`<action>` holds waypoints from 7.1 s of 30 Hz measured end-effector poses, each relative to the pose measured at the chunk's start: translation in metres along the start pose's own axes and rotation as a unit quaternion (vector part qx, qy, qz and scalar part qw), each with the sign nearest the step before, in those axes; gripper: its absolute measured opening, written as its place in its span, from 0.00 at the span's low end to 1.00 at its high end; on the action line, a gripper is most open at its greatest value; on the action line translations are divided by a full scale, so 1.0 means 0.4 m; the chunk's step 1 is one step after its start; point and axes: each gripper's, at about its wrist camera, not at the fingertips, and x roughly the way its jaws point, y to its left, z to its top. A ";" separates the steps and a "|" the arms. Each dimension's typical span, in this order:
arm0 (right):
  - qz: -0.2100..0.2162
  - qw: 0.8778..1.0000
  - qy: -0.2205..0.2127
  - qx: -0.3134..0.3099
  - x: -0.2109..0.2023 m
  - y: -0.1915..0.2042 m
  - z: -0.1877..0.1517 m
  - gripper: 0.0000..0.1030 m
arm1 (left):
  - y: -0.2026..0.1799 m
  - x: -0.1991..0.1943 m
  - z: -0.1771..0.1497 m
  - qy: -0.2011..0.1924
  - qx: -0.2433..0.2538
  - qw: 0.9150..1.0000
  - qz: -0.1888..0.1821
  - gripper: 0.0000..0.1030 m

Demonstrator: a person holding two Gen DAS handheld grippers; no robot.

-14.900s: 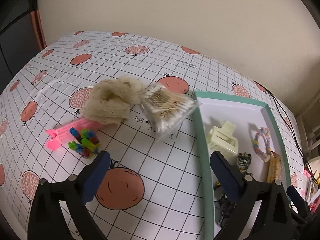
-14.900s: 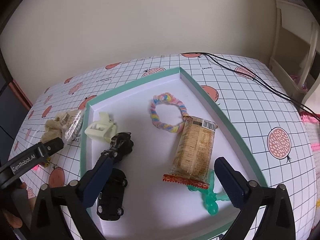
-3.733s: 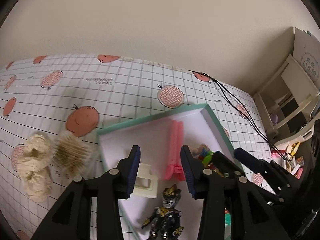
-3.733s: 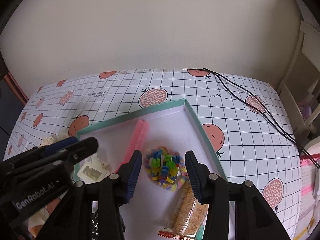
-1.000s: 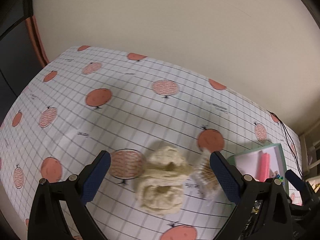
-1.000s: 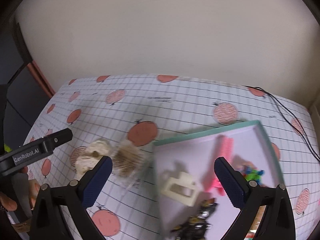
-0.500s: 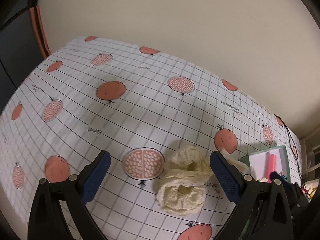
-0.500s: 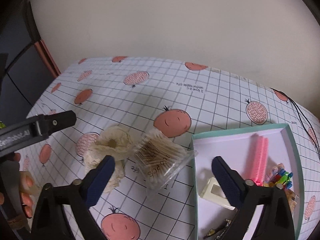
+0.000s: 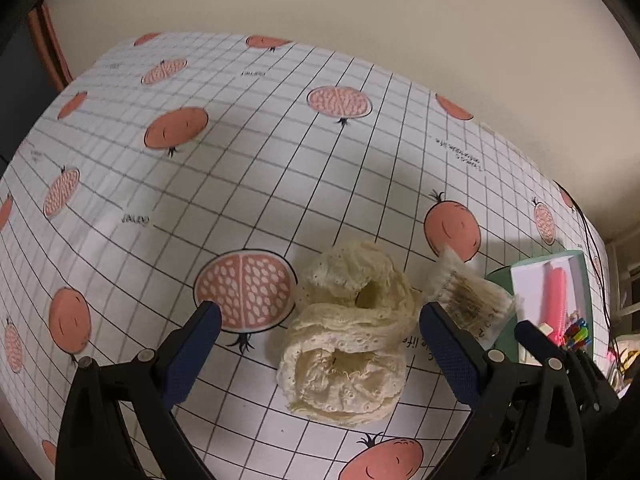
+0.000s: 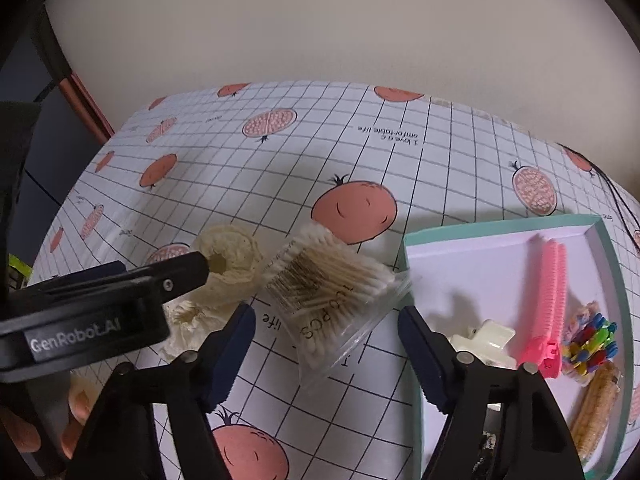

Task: Organize objects
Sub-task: 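Grasp the cream lace cloth with the left tool while the right tool grasps the cotton swab bag, then carry the lace cloth and cotton swab bag over the tray with both tools, then open both tools to drop the lace cloth and swab bag into the tray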

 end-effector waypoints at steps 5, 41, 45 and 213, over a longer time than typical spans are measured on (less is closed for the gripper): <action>-0.005 1.000 0.006 -0.001 0.016 0.001 -0.005 0.68 | 0.008 0.035 -0.008 0.017 -0.014 1.000 -0.002 0.96; -0.012 1.000 0.021 -0.003 0.074 0.002 -0.027 0.38 | -0.033 0.087 -0.032 0.034 0.015 0.999 0.013 0.66; -0.013 1.000 0.021 -0.005 0.074 0.002 -0.027 0.36 | -0.038 0.084 -0.033 0.032 0.022 0.999 0.011 0.52; -0.056 0.991 -0.052 0.112 -0.244 -0.446 -0.079 0.72 | -0.413 -0.082 -0.089 -0.070 0.052 0.996 0.008 0.90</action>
